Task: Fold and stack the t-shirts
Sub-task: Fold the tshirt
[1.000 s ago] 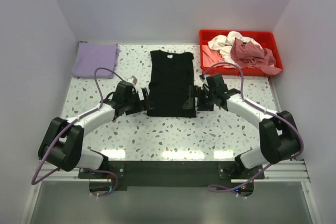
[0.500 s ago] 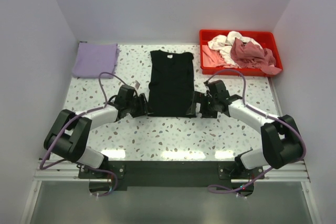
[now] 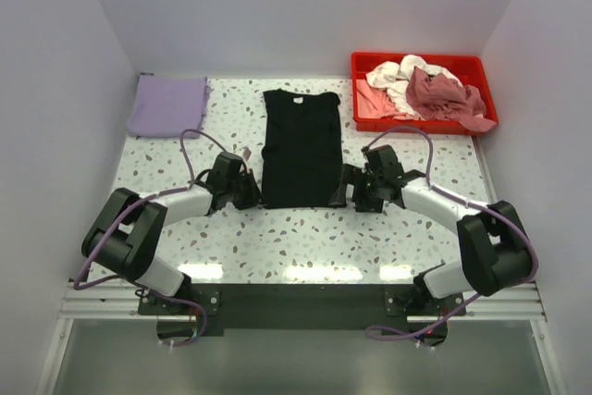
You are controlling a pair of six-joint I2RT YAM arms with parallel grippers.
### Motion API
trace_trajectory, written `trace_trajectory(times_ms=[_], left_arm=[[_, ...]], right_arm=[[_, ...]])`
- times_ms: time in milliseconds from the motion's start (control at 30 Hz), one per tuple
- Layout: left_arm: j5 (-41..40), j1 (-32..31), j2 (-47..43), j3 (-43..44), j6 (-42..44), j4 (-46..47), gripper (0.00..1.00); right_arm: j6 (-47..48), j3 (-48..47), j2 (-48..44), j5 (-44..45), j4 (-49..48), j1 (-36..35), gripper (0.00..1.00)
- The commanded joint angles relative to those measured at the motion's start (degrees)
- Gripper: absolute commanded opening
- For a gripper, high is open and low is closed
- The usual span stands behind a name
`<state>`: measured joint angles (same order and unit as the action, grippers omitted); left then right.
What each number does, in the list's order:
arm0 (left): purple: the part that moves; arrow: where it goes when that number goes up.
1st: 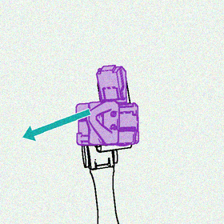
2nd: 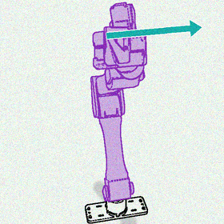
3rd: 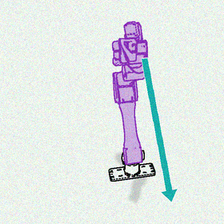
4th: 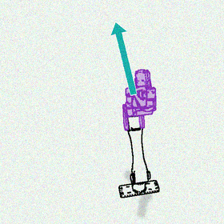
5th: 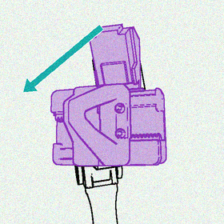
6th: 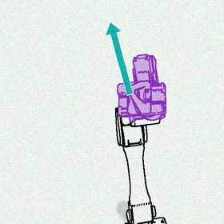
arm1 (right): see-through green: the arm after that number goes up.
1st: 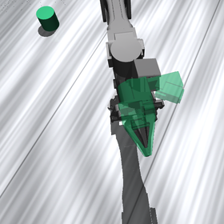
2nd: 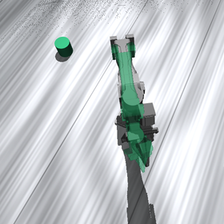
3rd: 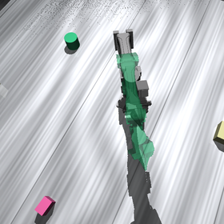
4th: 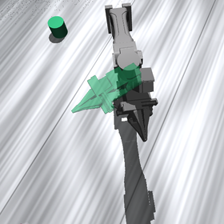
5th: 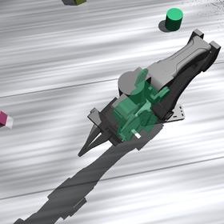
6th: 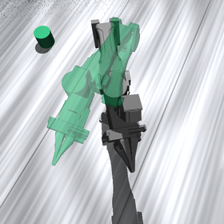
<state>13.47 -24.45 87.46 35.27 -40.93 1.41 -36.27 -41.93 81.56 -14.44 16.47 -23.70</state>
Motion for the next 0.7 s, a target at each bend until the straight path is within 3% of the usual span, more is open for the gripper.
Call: trace_trajectory(times_ms=[0, 467, 667], left_arm=[[-1.61, -0.16, -0.8, 0.33, 0.76, -1.06, 0.0], [-2.93, -0.16, -1.24, -0.11, 0.32, -1.32, 0.0], [-3.19, -0.16, -1.06, -0.11, 0.14, -1.23, 0.0]], right_arm=[[-1.78, -0.43, 1.93, 1.25, -3.28, -0.03, 0.93], [-3.98, 0.97, 7.03, -0.06, -7.33, -0.03, 0.31], [-3.37, 1.41, 8.88, 0.81, -8.38, 0.06, 0.15]])
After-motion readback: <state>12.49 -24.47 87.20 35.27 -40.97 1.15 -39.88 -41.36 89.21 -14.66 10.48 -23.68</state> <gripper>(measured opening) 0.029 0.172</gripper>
